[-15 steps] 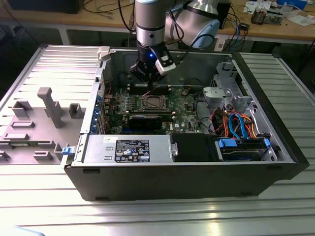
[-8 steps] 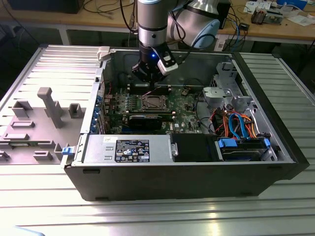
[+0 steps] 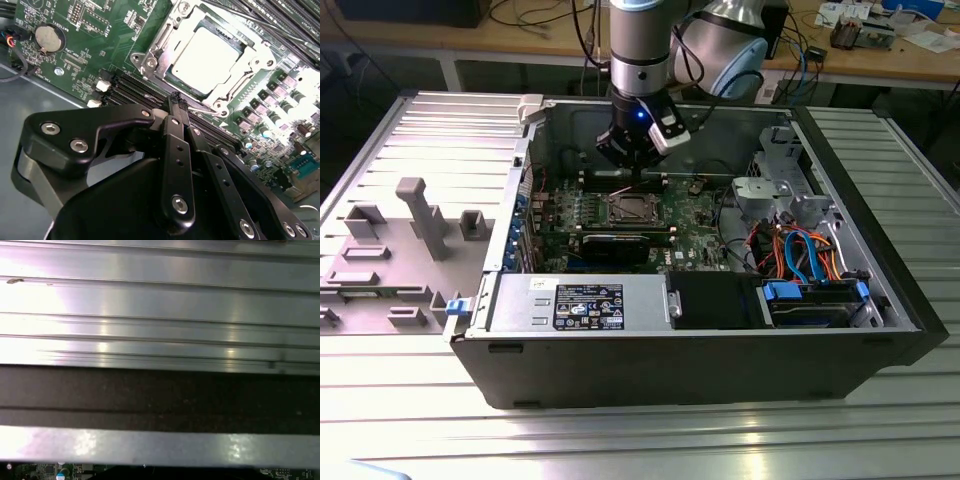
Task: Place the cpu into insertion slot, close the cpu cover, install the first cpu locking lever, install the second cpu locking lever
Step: 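Install the first cpu locking lever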
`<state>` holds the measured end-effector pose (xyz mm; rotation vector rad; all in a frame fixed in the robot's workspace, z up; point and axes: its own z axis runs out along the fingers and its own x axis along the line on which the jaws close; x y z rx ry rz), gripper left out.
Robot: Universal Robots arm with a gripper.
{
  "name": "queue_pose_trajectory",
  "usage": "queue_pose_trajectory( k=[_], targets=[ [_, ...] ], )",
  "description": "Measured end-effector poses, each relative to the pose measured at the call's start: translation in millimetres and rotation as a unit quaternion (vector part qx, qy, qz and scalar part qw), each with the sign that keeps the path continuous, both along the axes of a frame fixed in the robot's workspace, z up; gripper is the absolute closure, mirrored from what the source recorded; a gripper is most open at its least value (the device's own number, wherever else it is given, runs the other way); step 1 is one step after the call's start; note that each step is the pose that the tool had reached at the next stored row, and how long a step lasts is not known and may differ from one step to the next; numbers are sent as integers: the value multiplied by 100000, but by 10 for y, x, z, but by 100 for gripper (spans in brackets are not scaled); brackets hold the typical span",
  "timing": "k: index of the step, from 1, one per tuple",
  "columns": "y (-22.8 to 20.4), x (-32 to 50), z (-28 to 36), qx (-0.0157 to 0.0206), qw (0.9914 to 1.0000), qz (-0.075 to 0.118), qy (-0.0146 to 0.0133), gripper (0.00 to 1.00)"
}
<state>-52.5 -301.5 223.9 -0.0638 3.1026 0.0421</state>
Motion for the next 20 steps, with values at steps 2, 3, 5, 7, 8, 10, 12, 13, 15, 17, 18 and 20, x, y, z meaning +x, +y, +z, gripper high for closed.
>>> queue_pose_trajectory(
  k=[2,3,5,7,8,10,12,13,15,17,18,20],
  targets=[
    [0,12,-10,2,100000,-12,-2,89],
    [0,17,-15,-2,100000,-20,-1,89],
    [0,32,-29,0,100000,-23,-4,89],
    [0,46,-49,0,100000,-23,-2,89],
    [0,52,-58,5,100000,-27,-5,89],
    [1,73,-99,5,100000,-75,-5,89],
    [1,76,-129,6,100000,-116,-7,89],
    [0,76,-140,4,100000,-122,-5,89],
    [0,81,-165,9,100000,-142,3,89],
    [0,89,-176,11,100000,-181,-3,89],
    [0,89,-177,-1,100000,-205,0,89],
    [0,91,-178,13,100000,-202,-3,89]
  ],
)
